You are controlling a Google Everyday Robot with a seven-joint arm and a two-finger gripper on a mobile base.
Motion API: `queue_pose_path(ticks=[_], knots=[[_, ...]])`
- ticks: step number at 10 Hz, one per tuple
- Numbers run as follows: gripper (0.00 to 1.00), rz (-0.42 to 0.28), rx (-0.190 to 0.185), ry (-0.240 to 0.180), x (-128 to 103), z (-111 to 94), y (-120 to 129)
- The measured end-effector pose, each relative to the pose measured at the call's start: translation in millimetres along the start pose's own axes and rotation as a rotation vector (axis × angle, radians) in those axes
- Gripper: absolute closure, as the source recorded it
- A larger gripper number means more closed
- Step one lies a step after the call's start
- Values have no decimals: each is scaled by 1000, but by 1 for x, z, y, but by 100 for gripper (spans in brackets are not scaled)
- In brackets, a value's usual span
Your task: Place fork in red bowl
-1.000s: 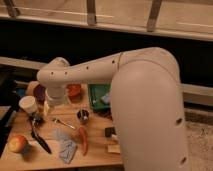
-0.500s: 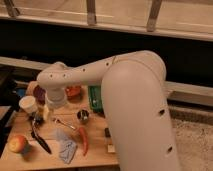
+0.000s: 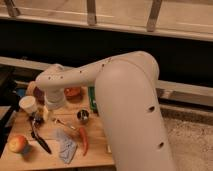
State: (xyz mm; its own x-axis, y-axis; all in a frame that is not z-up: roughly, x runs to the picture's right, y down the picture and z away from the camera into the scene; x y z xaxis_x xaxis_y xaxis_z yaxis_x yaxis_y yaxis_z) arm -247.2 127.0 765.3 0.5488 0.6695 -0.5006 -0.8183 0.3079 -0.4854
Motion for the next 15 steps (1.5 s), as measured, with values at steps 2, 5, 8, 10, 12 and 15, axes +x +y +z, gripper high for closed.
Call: queue_pose_path(ticks=[2, 5, 8, 10, 12, 15], knots=[[23, -6, 4, 14, -8, 13, 2], [23, -46, 27, 68, -17, 38, 7], [23, -68, 72, 141, -19, 67, 8], [23, -65, 84, 166, -17, 77, 5], [23, -53, 89, 185, -13, 86, 0], [23, -23, 93, 191, -9, 90, -6]])
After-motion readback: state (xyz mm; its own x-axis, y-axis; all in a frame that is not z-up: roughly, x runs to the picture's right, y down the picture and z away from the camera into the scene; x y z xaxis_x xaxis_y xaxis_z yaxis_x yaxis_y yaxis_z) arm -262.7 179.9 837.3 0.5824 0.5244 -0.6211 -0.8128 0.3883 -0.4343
